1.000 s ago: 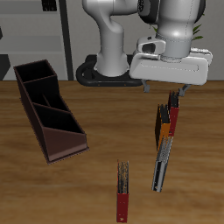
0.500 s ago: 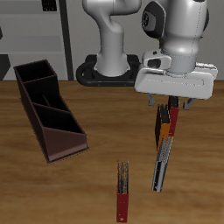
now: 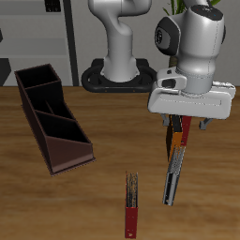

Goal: Place the striped book into the right desk caddy's back compartment

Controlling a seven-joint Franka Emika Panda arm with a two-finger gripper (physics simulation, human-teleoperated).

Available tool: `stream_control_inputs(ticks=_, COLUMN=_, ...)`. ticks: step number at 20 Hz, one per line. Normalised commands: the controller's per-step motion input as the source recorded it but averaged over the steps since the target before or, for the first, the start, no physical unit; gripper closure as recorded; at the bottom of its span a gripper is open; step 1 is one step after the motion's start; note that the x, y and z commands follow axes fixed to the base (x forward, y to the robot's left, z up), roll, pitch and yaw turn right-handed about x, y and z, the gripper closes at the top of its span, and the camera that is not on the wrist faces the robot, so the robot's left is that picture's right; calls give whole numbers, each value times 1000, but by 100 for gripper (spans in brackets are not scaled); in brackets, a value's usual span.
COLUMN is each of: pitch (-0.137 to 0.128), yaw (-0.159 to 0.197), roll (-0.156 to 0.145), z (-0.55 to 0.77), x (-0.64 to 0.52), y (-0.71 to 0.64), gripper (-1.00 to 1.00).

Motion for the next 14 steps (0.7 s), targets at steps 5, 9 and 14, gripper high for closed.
stream_control_inputs(ticks=5, pitch=3, yaw=-1, roll=31, z=-163, x=28, y=-102, gripper=-100)
stream_control_inputs(ticks=9, pitch=45, yaw=-23, roll=76, z=-231, x=48, y=-99, gripper=-100)
stream_control_inputs(ticks=14, pitch=24, yaw=-4, roll=43, z=-212, x=18, y=-91, gripper=-100)
